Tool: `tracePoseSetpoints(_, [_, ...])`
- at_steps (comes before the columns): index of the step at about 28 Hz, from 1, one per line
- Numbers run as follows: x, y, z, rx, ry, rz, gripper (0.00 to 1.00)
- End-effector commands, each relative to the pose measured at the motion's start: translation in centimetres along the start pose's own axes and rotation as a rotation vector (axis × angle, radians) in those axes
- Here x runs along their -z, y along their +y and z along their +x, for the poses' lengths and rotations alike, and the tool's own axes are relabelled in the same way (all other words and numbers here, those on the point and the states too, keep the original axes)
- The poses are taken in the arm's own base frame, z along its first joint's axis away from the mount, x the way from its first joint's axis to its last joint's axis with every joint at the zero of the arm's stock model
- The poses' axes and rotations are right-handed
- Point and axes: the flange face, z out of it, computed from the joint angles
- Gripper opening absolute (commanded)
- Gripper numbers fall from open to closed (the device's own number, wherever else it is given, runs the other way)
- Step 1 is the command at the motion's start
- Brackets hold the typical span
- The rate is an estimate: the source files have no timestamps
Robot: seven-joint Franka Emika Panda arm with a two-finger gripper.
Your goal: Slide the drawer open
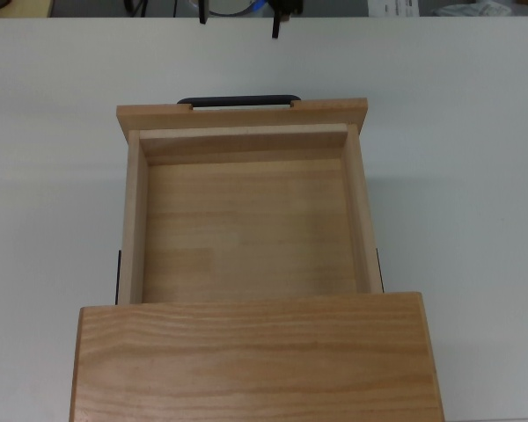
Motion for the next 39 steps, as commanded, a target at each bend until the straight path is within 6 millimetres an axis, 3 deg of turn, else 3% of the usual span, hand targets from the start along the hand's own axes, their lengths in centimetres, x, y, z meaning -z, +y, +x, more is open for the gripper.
tracePoseSetpoints(1, [-0.31,-0.17,0.54,0.121,-0.057,0.001,1.00])
tracePoseSetpoints(6, [-1.16,-0.15,0.79,0.205,-0.078,-0.011,1.00])
tracePoseSetpoints(39, [-0.69,-0.27,1.00,0.229,-0.089,-0.023,1.00])
